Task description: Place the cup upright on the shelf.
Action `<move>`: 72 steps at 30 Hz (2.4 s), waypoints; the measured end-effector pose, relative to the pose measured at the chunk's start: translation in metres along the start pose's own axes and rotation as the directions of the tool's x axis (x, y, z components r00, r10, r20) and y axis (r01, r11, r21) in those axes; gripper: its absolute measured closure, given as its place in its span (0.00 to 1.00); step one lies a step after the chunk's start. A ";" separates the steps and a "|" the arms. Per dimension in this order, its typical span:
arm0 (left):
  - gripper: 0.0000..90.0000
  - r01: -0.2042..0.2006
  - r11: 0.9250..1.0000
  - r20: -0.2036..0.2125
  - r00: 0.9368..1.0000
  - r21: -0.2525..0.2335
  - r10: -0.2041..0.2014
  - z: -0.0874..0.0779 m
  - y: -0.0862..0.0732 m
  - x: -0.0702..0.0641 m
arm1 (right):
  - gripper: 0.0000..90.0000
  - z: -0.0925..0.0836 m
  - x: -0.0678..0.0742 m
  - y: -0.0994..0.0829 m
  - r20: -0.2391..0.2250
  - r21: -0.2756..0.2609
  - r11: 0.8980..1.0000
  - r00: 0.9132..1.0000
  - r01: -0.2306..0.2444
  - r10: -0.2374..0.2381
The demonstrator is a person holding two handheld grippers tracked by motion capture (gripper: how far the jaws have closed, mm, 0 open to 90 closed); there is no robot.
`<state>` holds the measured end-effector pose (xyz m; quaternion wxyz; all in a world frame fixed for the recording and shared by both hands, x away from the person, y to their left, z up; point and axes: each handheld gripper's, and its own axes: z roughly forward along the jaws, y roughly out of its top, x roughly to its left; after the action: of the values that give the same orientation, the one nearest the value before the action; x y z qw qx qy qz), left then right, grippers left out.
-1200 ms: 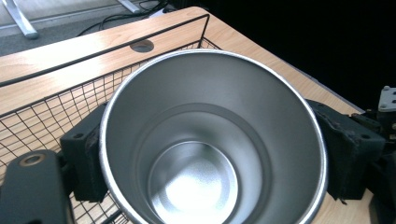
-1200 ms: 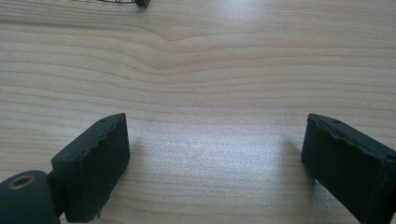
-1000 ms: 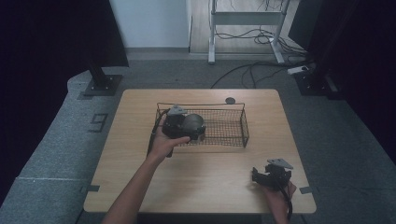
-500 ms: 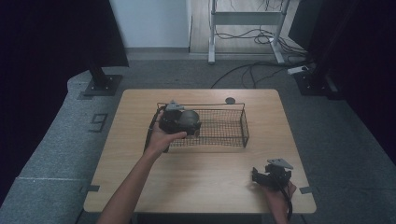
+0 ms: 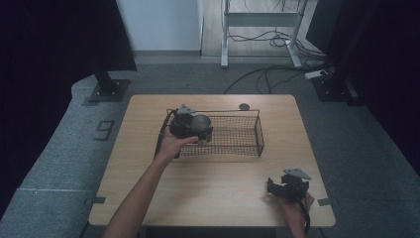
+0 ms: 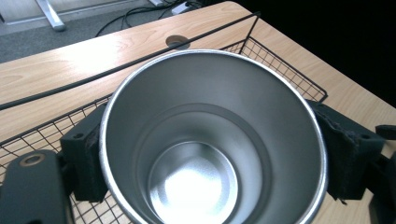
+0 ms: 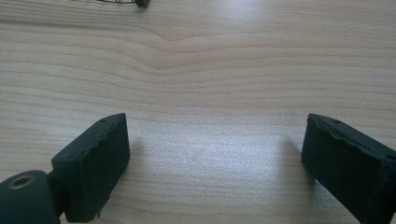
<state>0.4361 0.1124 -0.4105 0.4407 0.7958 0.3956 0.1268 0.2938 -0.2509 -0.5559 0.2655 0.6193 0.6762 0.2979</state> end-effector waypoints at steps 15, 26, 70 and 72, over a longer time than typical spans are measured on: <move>0.16 0.035 0.999 -0.032 0.999 0.035 -0.034 0.023 -0.004 0.017 | 0.09 0.000 0.000 0.000 -0.002 0.000 1.000 1.000 0.002 -0.002; 0.16 0.064 0.996 -0.062 0.996 0.063 -0.060 0.037 -0.010 0.022 | 0.09 0.000 0.000 0.000 -0.003 0.000 1.000 1.000 0.002 -0.002; 0.15 0.160 0.968 -0.135 0.982 0.193 -0.135 0.075 -0.033 0.035 | 0.09 0.000 0.000 0.000 -0.003 0.000 1.000 1.000 0.002 -0.002; 0.15 0.160 0.966 -0.138 0.981 0.205 -0.134 0.076 -0.033 0.035 | 0.09 0.000 0.000 0.000 -0.003 -0.001 1.000 1.000 0.002 -0.002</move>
<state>0.4838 0.1030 -0.4858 0.3352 0.7978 0.4912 0.0988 0.2943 -0.2510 -0.5559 0.2651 0.6180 0.6772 0.2985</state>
